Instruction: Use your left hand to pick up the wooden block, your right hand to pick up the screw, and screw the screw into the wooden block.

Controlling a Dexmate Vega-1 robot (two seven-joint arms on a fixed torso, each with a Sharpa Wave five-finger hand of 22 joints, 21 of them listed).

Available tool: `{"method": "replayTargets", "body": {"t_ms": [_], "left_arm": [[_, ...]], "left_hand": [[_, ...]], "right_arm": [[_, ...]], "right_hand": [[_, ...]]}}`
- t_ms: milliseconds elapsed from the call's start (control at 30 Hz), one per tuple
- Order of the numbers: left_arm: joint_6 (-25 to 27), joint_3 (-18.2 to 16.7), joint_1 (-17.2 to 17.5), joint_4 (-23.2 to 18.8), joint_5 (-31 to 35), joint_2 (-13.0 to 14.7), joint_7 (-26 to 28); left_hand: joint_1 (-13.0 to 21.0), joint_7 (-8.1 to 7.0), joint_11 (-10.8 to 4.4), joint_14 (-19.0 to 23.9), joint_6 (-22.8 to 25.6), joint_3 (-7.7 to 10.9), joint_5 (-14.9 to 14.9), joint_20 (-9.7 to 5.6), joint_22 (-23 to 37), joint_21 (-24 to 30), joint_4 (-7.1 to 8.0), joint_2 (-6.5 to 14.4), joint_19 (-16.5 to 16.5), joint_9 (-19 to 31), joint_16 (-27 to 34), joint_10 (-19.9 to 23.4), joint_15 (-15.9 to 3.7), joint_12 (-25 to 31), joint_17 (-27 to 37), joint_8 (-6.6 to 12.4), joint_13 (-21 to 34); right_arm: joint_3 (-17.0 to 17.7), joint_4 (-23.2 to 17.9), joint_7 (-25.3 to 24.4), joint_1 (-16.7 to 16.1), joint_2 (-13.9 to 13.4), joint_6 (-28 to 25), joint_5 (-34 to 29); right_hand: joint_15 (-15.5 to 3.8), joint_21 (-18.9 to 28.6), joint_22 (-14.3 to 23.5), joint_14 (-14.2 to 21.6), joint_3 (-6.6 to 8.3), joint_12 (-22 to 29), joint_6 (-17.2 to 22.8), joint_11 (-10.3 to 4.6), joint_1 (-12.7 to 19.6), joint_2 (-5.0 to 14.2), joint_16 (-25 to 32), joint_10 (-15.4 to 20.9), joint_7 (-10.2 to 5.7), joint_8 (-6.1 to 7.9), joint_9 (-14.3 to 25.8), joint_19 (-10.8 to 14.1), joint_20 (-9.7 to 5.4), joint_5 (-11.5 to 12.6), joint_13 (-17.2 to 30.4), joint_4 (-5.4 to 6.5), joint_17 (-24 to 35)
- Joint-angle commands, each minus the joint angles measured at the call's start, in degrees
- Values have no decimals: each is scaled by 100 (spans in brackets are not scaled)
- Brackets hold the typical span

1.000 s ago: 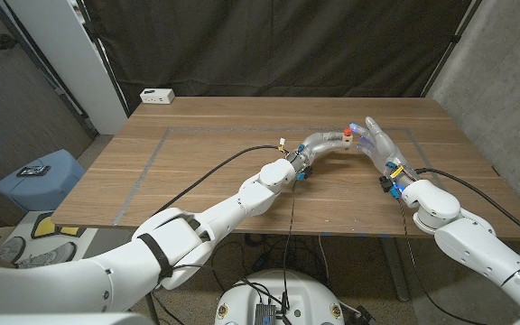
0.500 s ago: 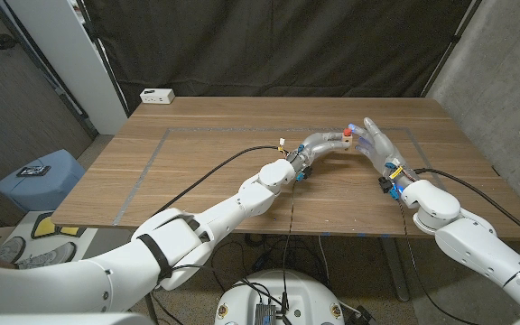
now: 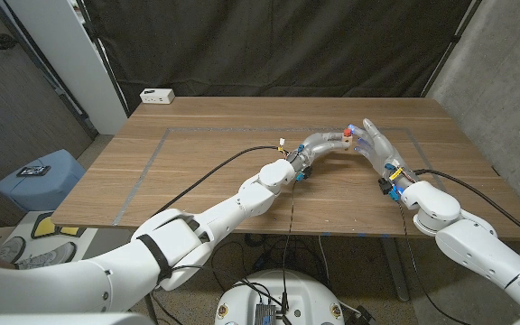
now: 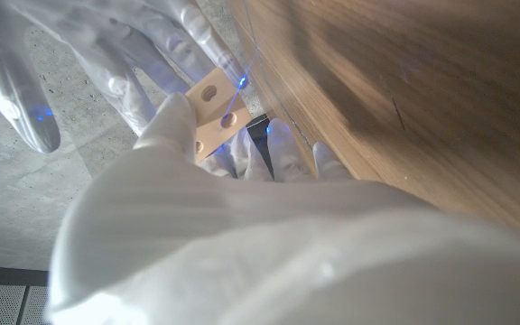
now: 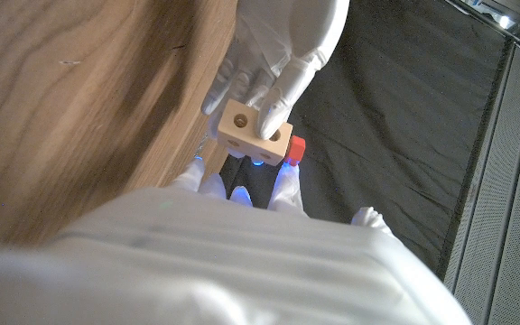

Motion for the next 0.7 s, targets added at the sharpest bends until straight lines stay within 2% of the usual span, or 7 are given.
{"method": "replayTargets", "body": {"t_ms": [33,333,433,700], "left_arm": [[21,2,5,-31,5,7,10],[71,0,35,-104,-4,30,19],[69,0,39,-110,-5,33,20],[83,4,48,-138,-8,48,7]], "left_hand": [[-4,-49,-66,25,209,45,26,7,30,7,35,81,33,6,29,97,-322,27,34,38,30],[10,-43,-66,36,217,44,26,3,30,8,28,79,35,5,38,111,-327,30,36,41,33],[38,23,-63,6,173,50,30,6,30,9,11,72,37,4,26,106,-339,23,34,23,31],[63,55,-61,4,172,53,35,-4,30,11,4,74,45,3,31,88,-345,12,36,24,30]], "right_arm": [[38,-82,-42,-83,-29,-3,-17],[58,-147,-67,-146,-51,-14,-38],[73,-174,-84,-178,-56,-14,-44],[119,-258,-145,-280,-71,-39,-54]], "right_hand": [[-11,9,14,-704,11,2,4,5,22,0,-1,-264,-45,32,28,36,11,37,27,25,26],[-10,9,14,-701,12,3,19,5,23,2,0,-261,-50,38,28,36,-1,38,27,27,26],[-8,9,14,-698,13,4,6,7,25,3,0,-258,-61,32,28,37,1,38,26,27,26],[-19,10,13,-696,14,2,4,6,28,5,0,-262,-62,31,27,41,-10,40,26,26,25]]}}
